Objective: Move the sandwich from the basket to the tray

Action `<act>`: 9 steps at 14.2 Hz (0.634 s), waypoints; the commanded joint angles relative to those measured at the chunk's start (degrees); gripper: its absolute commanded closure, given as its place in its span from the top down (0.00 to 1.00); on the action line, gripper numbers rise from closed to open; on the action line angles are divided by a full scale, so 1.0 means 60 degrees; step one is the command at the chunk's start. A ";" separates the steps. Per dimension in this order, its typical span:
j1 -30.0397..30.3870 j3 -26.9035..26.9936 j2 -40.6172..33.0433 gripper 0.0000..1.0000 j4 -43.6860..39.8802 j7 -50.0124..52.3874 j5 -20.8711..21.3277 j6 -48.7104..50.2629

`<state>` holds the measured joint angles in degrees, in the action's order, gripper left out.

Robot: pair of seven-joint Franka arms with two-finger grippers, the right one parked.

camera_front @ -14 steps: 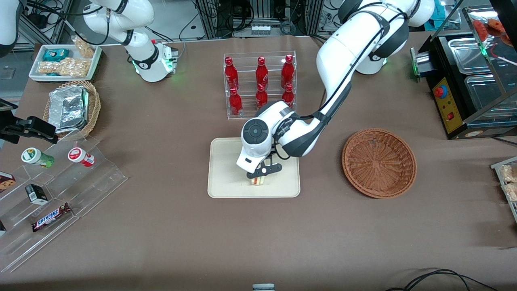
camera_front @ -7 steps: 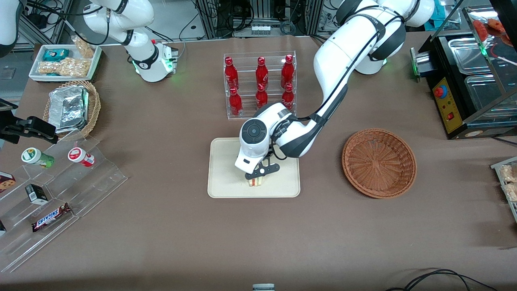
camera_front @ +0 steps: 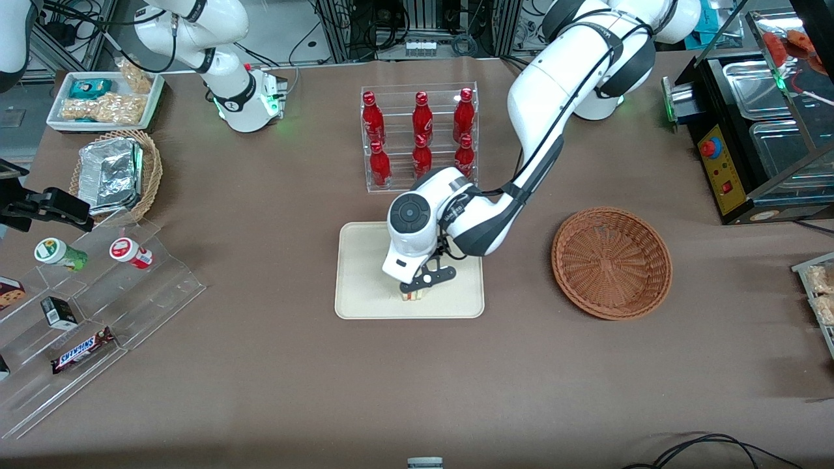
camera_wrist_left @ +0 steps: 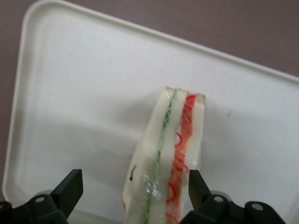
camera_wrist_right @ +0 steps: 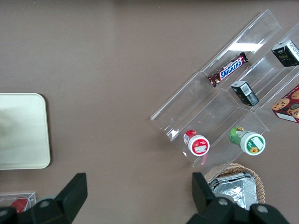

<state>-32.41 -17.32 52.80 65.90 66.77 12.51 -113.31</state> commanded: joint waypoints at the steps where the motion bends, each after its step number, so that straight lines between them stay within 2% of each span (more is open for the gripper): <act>1: 0.0257 0.0177 -0.0784 1.00 -0.0099 0.0137 0.0039 0.0820; 3: 0.1019 -0.0100 -0.1501 1.00 -0.0070 -0.0183 -0.0208 0.1524; 6: 0.2117 -0.0131 -0.2775 1.00 -0.0026 -0.1981 -0.1904 0.3014; 7: 0.2526 -0.0131 -0.3214 1.00 0.0003 -0.2481 -0.2272 0.3673; 9: 0.3361 -0.0131 -0.3948 1.00 0.0091 -0.3433 -0.2538 0.4919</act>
<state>-16.64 -17.44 34.22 63.35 51.21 -0.35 -88.55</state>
